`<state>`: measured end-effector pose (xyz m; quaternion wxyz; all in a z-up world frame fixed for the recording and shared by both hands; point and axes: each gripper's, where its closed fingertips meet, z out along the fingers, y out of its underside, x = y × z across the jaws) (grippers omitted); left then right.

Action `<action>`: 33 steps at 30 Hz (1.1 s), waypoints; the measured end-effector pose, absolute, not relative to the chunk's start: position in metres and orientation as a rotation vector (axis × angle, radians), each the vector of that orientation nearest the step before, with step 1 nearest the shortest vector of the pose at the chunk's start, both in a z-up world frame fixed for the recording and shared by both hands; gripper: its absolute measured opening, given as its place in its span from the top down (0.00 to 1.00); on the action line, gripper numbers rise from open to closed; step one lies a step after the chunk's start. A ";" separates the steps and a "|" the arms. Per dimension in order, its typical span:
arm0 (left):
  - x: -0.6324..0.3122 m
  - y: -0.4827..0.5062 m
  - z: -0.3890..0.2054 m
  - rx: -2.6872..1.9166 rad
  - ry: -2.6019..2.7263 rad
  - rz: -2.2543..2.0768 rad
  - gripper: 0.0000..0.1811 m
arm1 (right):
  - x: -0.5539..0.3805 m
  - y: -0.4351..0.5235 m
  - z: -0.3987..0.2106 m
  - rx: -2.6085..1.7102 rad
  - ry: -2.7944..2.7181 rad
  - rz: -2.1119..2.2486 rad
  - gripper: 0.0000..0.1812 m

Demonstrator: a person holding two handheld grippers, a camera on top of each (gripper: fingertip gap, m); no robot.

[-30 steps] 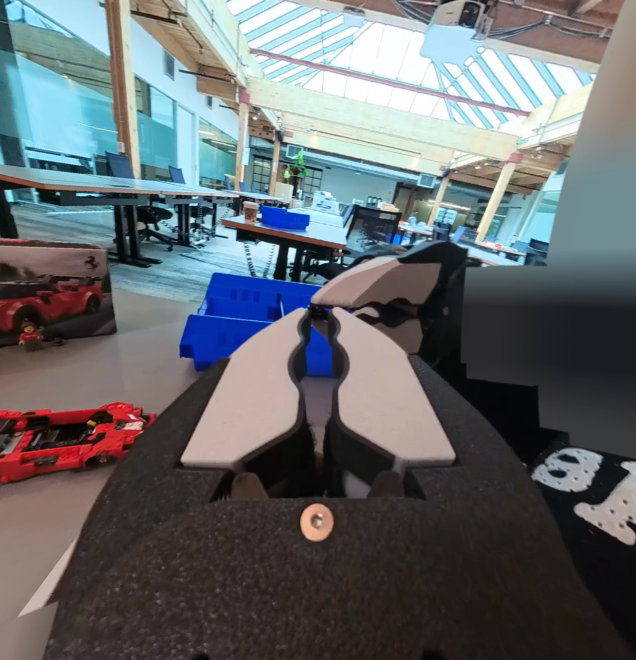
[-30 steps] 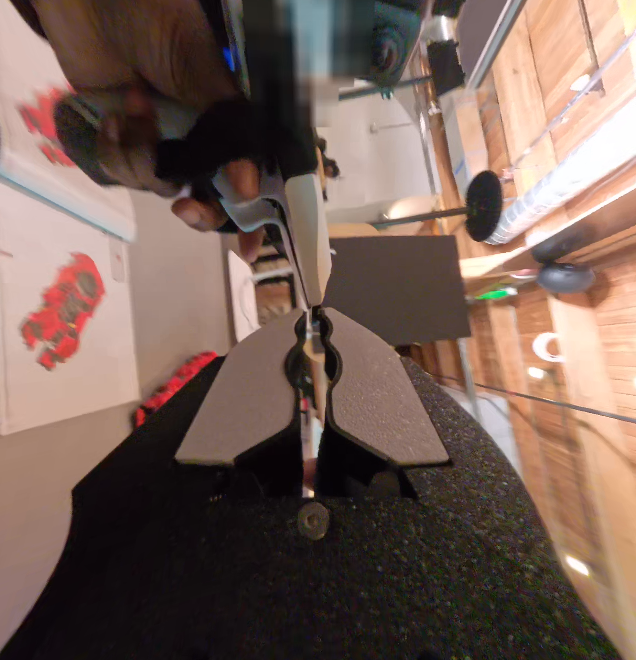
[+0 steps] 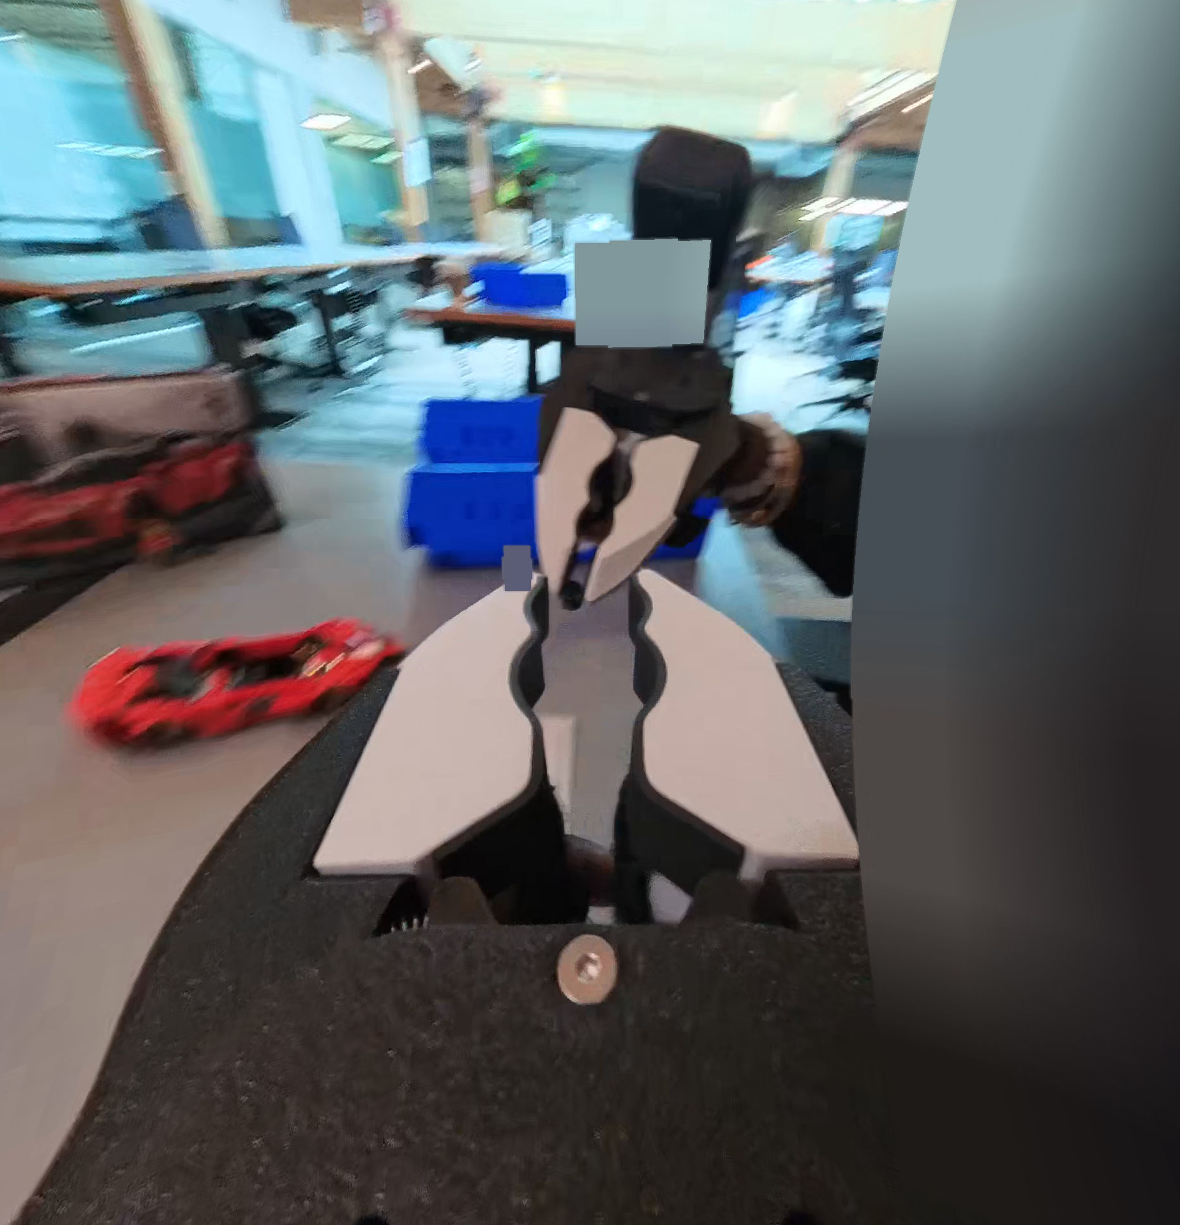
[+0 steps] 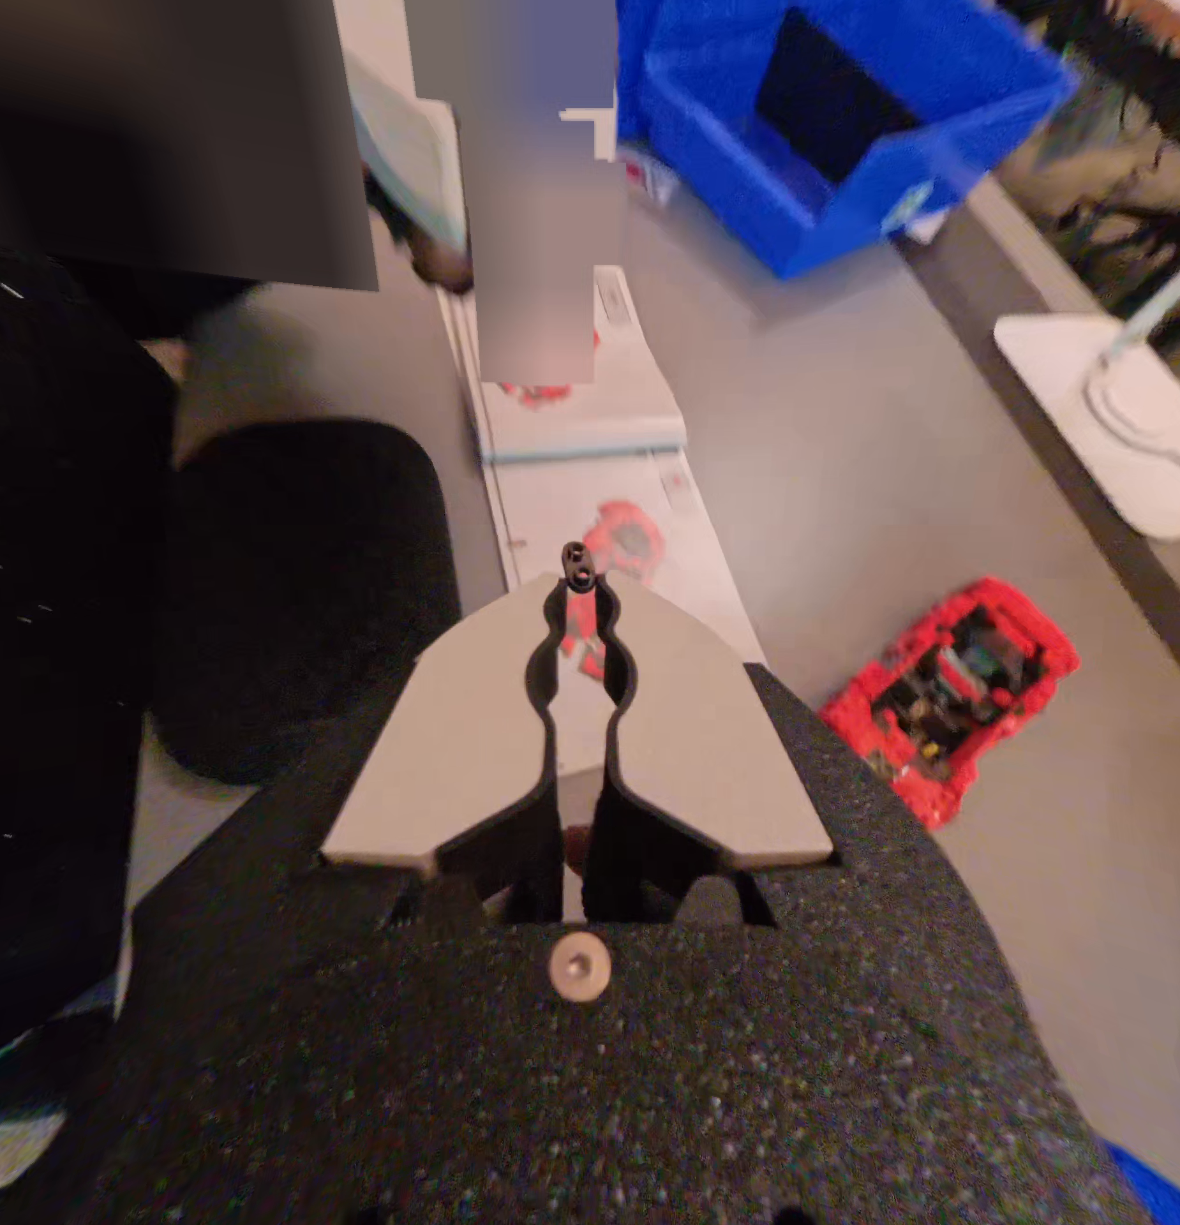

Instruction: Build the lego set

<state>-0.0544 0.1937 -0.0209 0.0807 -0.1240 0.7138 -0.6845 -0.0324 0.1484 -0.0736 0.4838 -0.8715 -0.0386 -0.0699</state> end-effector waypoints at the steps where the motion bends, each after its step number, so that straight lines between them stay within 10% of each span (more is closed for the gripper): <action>1: -0.045 0.210 -0.030 -0.469 2.127 -1.932 0.87 | -0.021 0.144 -0.098 -2.203 -0.058 -0.182 0.95; 14: -0.045 0.347 -0.109 -1.052 2.151 -1.271 0.87 | 0.032 0.156 -0.188 -2.455 -0.133 -0.077 0.96; 33: -0.060 0.422 -0.130 -1.256 1.984 -1.172 0.86 | 0.006 0.255 -0.157 -2.384 -0.302 0.032 0.96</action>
